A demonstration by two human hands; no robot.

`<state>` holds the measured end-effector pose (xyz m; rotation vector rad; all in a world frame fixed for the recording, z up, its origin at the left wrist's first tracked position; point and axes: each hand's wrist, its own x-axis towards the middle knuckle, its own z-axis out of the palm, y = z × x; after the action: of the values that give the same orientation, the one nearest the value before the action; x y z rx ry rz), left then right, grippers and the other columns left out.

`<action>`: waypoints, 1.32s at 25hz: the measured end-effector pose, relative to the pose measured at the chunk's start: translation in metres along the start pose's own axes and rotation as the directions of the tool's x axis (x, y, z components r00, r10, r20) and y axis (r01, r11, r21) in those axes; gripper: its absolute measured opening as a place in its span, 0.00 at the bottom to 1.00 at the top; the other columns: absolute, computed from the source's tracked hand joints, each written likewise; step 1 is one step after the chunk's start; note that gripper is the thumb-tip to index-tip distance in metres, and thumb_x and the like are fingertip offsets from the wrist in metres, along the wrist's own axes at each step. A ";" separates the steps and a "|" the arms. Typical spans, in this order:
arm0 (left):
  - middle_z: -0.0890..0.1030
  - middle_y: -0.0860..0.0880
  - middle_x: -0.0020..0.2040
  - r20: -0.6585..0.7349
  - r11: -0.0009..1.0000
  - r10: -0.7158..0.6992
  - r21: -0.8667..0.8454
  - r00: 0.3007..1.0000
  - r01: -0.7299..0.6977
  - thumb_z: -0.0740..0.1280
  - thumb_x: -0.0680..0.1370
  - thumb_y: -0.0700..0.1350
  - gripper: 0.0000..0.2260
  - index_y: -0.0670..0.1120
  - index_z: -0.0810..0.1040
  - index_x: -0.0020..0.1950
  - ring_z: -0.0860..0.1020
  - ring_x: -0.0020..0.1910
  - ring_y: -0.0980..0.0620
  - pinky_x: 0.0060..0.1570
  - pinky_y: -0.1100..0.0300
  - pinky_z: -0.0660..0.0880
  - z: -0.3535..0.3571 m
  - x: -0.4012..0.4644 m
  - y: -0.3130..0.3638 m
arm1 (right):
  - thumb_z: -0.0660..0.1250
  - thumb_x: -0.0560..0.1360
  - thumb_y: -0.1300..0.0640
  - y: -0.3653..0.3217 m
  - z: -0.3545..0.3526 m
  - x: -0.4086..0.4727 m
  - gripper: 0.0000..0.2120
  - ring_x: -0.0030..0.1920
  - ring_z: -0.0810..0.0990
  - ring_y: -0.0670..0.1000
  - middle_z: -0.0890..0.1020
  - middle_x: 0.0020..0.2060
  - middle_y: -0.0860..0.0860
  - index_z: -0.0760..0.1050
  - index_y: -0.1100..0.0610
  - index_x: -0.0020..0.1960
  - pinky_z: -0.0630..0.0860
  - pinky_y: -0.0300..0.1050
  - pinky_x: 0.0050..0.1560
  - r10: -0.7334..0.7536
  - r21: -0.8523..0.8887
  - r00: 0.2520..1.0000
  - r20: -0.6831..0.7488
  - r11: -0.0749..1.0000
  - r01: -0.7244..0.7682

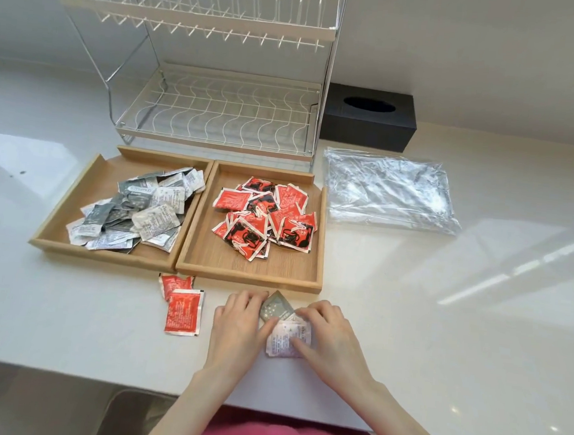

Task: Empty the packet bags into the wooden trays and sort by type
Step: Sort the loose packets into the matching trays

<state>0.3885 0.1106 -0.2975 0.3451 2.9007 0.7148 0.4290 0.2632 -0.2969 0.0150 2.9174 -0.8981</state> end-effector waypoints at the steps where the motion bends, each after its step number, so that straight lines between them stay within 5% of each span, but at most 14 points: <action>1: 0.76 0.47 0.54 0.029 1.000 -0.017 -0.001 0.999 0.017 0.63 0.73 0.52 0.19 0.47 0.73 0.62 0.73 0.57 0.46 0.50 0.53 0.66 0.000 0.002 0.001 | 0.59 0.66 0.46 0.000 0.001 0.000 0.20 0.49 0.72 0.50 0.77 0.48 0.50 0.74 0.53 0.54 0.73 0.47 0.50 0.010 -0.007 1.000 0.008 1.000 -0.010; 4: 0.72 0.50 0.58 0.098 0.999 -0.021 0.047 0.995 0.016 0.61 0.75 0.51 0.18 0.50 0.68 0.64 0.68 0.61 0.49 0.55 0.57 0.63 -0.003 0.009 0.004 | 0.64 0.70 0.53 -0.003 0.002 0.002 0.16 0.54 0.71 0.52 0.75 0.52 0.51 0.72 0.55 0.57 0.67 0.44 0.55 0.046 -0.004 0.997 0.058 0.999 -0.046; 9: 0.75 0.50 0.52 0.132 1.000 0.020 -0.024 0.991 -0.017 0.58 0.75 0.41 0.08 0.47 0.68 0.53 0.70 0.56 0.48 0.44 0.59 0.58 -0.001 0.007 0.017 | 0.60 0.75 0.56 -0.010 0.005 0.003 0.13 0.56 0.70 0.56 0.73 0.55 0.55 0.67 0.59 0.58 0.65 0.45 0.56 0.112 -0.050 0.985 0.132 0.993 -0.107; 13: 0.76 0.47 0.48 0.143 0.983 0.037 -0.182 0.989 -0.010 0.60 0.73 0.38 0.08 0.43 0.71 0.52 0.73 0.51 0.46 0.43 0.58 0.64 -0.003 0.008 0.012 | 0.57 0.77 0.54 -0.013 0.007 0.003 0.11 0.55 0.70 0.57 0.75 0.54 0.55 0.68 0.59 0.56 0.64 0.47 0.53 0.116 -0.137 0.979 0.170 0.986 -0.094; 18: 0.76 0.51 0.34 0.130 0.851 -0.091 -0.505 0.987 0.144 0.66 0.73 0.39 0.05 0.49 0.73 0.40 0.73 0.35 0.50 0.38 0.65 0.69 -0.034 0.011 -0.008 | 0.61 0.75 0.58 -0.024 -0.007 0.007 0.01 0.42 0.73 0.53 0.73 0.42 0.50 0.69 0.54 0.45 0.63 0.40 0.40 0.147 0.164 0.982 0.116 0.973 -0.165; 21: 0.79 0.50 0.33 0.089 0.775 -0.211 -0.591 0.973 0.222 0.68 0.72 0.41 0.09 0.54 0.72 0.36 0.76 0.35 0.48 0.44 0.48 0.75 -0.062 0.017 -0.033 | 0.62 0.75 0.57 -0.048 -0.012 0.023 0.04 0.41 0.76 0.52 0.76 0.36 0.46 0.68 0.51 0.43 0.66 0.37 0.38 0.167 0.333 0.981 0.100 0.923 -0.191; 25: 0.83 0.46 0.40 -0.032 0.765 -0.303 -0.604 0.952 0.223 0.69 0.71 0.45 0.09 0.57 0.71 0.40 0.81 0.40 0.45 0.45 0.47 0.76 -0.098 0.033 -0.078 | 0.64 0.73 0.60 -0.087 -0.006 0.060 0.12 0.42 0.78 0.50 0.79 0.40 0.50 0.67 0.44 0.41 0.72 0.43 0.44 0.150 0.453 0.986 0.079 0.875 -0.169; 30: 0.80 0.44 0.34 -0.135 0.846 -0.297 -0.497 0.945 0.195 0.65 0.74 0.48 0.05 0.48 0.72 0.46 0.79 0.37 0.43 0.42 0.52 0.73 -0.144 0.061 -0.131 | 0.65 0.71 0.62 -0.137 0.012 0.118 0.12 0.41 0.76 0.49 0.77 0.39 0.48 0.69 0.53 0.53 0.75 0.52 0.50 0.144 0.481 0.987 0.073 0.862 -0.162; 33: 0.78 0.46 0.31 -0.141 0.873 -0.269 -0.453 0.953 0.180 0.65 0.75 0.47 0.06 0.45 0.73 0.45 0.76 0.32 0.44 0.38 0.53 0.73 -0.166 0.077 -0.150 | 0.64 0.71 0.61 -0.167 0.020 0.151 0.16 0.48 0.78 0.55 0.79 0.49 0.55 0.69 0.56 0.58 0.76 0.56 0.54 0.138 0.498 0.989 0.055 0.855 -0.147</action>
<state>0.2553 -0.0726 -0.2283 -0.1260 2.7690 1.3850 0.2747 0.1110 -0.2332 0.2540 2.5329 -1.5850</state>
